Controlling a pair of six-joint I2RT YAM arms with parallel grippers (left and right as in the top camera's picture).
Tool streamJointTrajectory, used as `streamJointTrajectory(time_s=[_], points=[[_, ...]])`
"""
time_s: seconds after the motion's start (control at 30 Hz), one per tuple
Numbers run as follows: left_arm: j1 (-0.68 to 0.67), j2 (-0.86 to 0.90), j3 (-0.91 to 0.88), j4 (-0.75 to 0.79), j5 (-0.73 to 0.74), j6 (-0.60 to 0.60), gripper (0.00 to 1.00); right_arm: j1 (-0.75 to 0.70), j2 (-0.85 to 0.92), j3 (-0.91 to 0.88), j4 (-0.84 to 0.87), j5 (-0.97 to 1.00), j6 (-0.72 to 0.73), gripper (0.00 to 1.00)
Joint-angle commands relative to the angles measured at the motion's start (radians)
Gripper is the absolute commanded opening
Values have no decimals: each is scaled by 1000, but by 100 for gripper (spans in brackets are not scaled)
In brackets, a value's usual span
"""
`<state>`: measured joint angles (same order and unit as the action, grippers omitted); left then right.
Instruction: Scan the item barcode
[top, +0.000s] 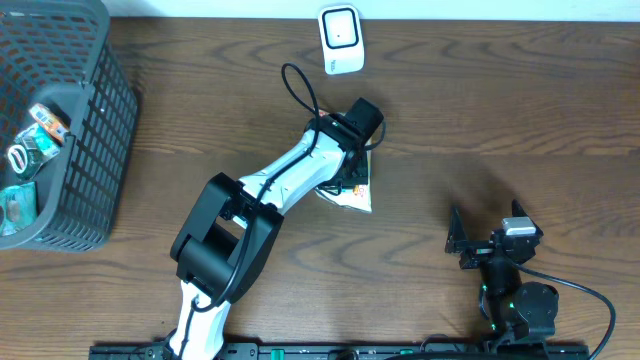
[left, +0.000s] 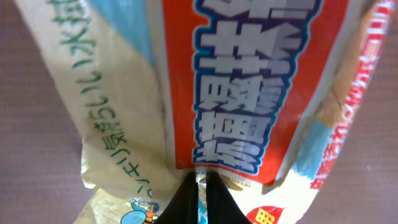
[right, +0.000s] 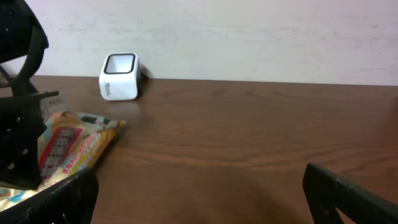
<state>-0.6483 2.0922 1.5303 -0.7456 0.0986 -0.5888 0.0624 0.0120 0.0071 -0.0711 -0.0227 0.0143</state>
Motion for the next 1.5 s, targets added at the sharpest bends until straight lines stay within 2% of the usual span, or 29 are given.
streamJointTrajectory(time_s=[0.0, 0.27, 0.43, 0.6, 0.67, 0.73, 0.93, 1.2, 1.3, 1.47], points=[[10, -10, 68, -27, 21, -17, 7, 5, -5, -2, -4, 5, -4, 99], [31, -80, 89, -16, -100, -14, 8, 5, -5, -2, -4, 5, -4, 99], [33, -66, 73, 98, -109, -14, 8, 5, -5, -2, -4, 5, -4, 99], [33, -39, 39, 181, -199, -10, 8, 5, -5, -2, -4, 5, -4, 99], [33, -8, 38, 200, -205, 5, 17, 5, -5, -2, -4, 5, -4, 99], [33, 13, 38, 209, -205, 33, 21, 5, -5, -2, -4, 5, -4, 99], [36, 23, 39, 214, -204, 85, 22, 5, -5, -2, -4, 5, -4, 99], [51, -89, 100, 188, -204, 109, 21, 5, -5, -2, -4, 5, -4, 99], [48, -131, 100, 187, -204, 109, 14, 5, -5, -2, -4, 5, -4, 99], [46, -99, 72, 183, -192, 101, 14, 5, -5, -2, -4, 5, -4, 99]])
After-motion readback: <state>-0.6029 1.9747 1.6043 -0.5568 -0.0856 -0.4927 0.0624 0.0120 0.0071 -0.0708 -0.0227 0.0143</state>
